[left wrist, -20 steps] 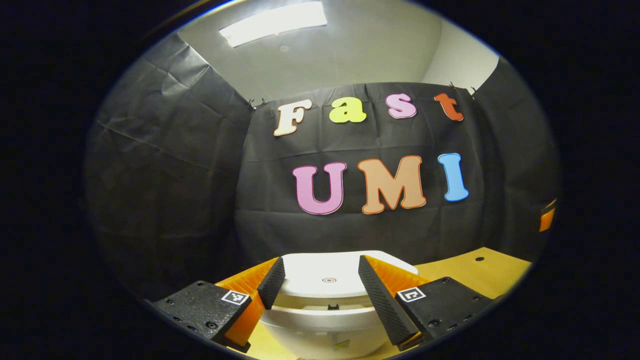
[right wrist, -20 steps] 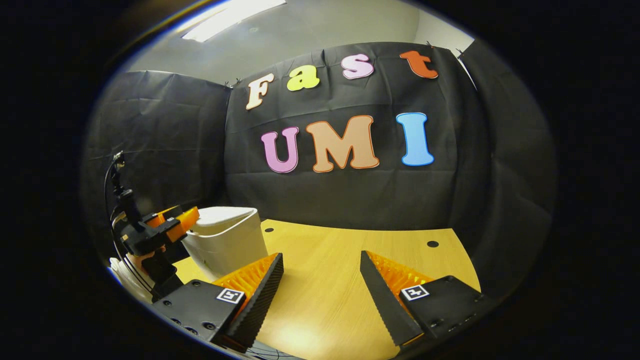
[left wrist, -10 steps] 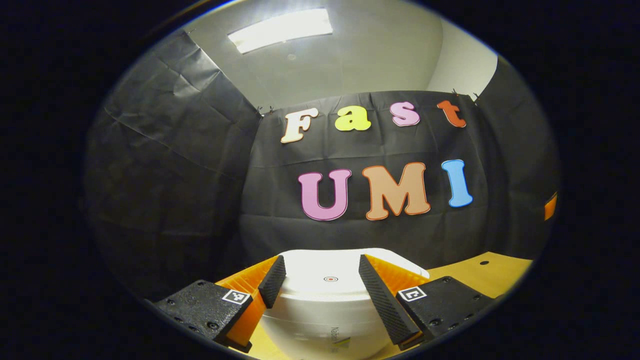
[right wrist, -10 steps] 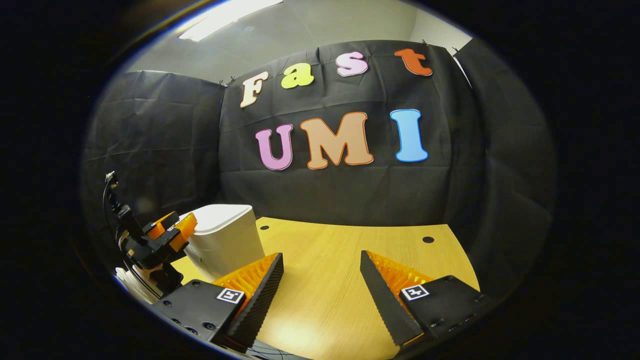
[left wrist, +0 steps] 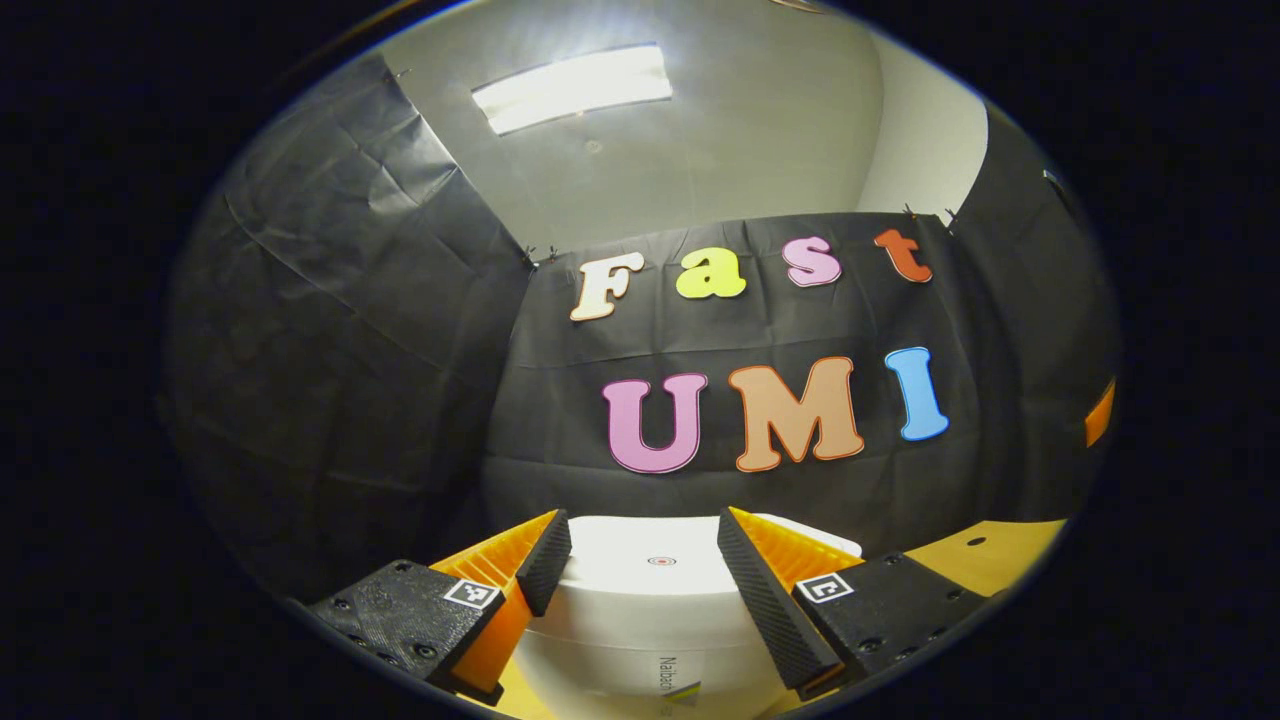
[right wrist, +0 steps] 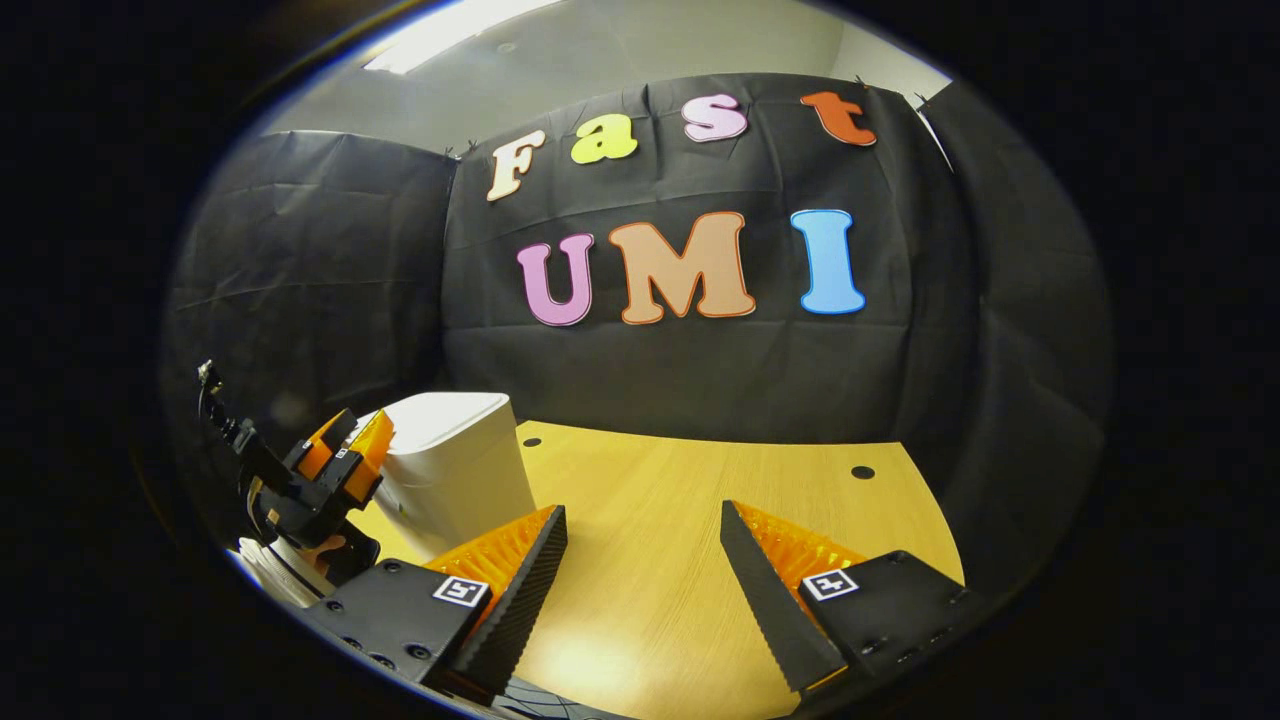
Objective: Press the lid of the desktop garbage bin to open it, pick up the crumpled paper on the desktop and throw it into the bin, then pick up the pop can on the desktop and drop it into the bin, and finally close the garbage bin lid.
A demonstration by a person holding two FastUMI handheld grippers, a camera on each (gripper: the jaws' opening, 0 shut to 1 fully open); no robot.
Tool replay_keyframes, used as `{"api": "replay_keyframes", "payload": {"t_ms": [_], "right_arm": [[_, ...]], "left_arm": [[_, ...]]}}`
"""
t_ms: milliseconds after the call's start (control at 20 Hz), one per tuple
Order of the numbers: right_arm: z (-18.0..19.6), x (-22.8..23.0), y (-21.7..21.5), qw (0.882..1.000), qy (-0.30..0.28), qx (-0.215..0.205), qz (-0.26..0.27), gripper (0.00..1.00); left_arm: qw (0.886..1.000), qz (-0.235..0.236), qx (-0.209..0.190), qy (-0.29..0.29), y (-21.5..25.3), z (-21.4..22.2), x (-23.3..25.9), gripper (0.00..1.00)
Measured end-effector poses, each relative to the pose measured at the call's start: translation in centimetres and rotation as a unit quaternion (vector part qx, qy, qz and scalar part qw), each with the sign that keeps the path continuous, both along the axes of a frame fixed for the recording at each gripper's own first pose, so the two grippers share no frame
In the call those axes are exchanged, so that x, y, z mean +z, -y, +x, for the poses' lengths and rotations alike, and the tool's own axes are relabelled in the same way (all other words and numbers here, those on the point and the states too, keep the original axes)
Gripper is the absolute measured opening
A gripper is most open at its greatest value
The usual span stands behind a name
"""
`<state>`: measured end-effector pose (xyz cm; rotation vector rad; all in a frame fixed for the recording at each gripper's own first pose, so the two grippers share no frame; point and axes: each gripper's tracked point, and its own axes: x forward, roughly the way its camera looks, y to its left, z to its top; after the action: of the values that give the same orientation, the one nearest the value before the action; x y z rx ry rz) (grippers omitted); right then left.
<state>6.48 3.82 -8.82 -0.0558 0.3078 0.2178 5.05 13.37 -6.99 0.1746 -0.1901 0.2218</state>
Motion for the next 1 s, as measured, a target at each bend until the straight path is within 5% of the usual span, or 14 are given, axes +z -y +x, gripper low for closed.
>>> {"api": "replay_keyframes", "payload": {"t_ms": [350,450,600,1000], "right_arm": [[0.3,0.6,-0.3,1.000,0.006,0.003,0.004,0.98],[0.2,0.7,-0.2,1.000,0.009,0.003,0.000,0.98],[0.3,1.1,0.0,1.000,0.018,-0.004,-0.001,0.98],[0.4,3.5,0.2,0.996,0.086,-0.035,-0.013,0.97]], "left_arm": [[0.998,-0.012,0.029,-0.047,-0.4,0.6,0.3,0.92],[0.999,0.000,0.032,-0.007,0.0,-0.1,4.1,0.92],[0.999,0.027,0.001,0.025,3.0,0.5,8.2,0.93],[0.992,-0.004,-0.126,-0.020,14.7,-0.2,8.3,0.92]]}}
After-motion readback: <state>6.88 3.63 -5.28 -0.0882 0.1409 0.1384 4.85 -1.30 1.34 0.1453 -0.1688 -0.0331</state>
